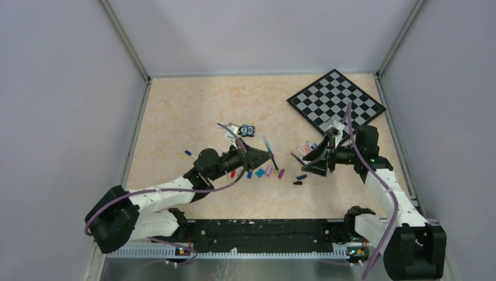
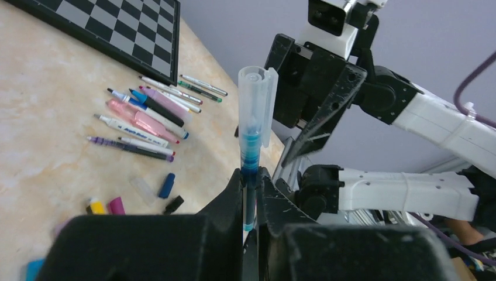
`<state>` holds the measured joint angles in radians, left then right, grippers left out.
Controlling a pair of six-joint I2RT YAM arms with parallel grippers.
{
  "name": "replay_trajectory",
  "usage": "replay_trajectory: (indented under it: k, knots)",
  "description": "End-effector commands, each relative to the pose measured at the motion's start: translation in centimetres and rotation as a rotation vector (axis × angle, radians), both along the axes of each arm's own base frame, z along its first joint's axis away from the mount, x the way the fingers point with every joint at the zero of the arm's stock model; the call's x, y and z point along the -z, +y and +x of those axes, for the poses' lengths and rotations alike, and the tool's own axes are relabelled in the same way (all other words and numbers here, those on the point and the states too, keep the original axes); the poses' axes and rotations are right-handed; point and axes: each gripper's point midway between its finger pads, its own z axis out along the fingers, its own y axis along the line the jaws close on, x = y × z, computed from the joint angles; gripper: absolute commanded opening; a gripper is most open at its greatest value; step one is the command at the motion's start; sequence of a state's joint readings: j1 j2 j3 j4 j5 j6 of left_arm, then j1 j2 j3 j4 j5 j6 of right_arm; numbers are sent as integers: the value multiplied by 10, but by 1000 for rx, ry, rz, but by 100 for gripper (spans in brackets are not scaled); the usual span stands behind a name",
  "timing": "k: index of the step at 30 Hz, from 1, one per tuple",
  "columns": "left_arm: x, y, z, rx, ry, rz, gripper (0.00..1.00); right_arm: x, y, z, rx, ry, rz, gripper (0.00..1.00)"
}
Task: Open the pen caps
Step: Open the pen cap from the pen.
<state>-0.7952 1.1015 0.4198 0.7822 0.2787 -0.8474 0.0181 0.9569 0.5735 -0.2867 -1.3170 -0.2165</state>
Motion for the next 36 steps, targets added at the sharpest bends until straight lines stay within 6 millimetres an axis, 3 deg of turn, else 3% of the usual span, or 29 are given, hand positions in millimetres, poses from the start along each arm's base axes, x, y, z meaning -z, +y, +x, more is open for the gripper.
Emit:
replay_trajectory:
  k: [1,9,14,19,22,26,27,30,36]
  knots:
    - [-34,-29,19,-78,-149,-78,0,-27,14,-7,-89,3,88,58]
    - [-42,-82,14,-43,-195,-88,0,-23,15,5,-14,4,64,59]
    - [-38,-92,9,-40,-190,-84,0,-20,13,12,29,-2,41,58]
    - [-37,-96,7,-39,-194,-82,0,-21,19,5,-15,14,56,53]
    - [-35,-99,7,-36,-197,-76,0,-23,23,1,-47,24,74,42]
    - [-36,-101,6,-31,-204,-77,0,-25,26,-3,-83,31,84,4]
    - [-37,-100,6,-32,-207,-78,1,-25,27,-3,-92,31,85,0]
    - [-39,-98,5,-33,-220,-72,11,-27,27,-5,-114,21,86,0]
    - [-47,-73,4,-101,-264,-88,50,-33,27,-10,-143,-15,87,0]
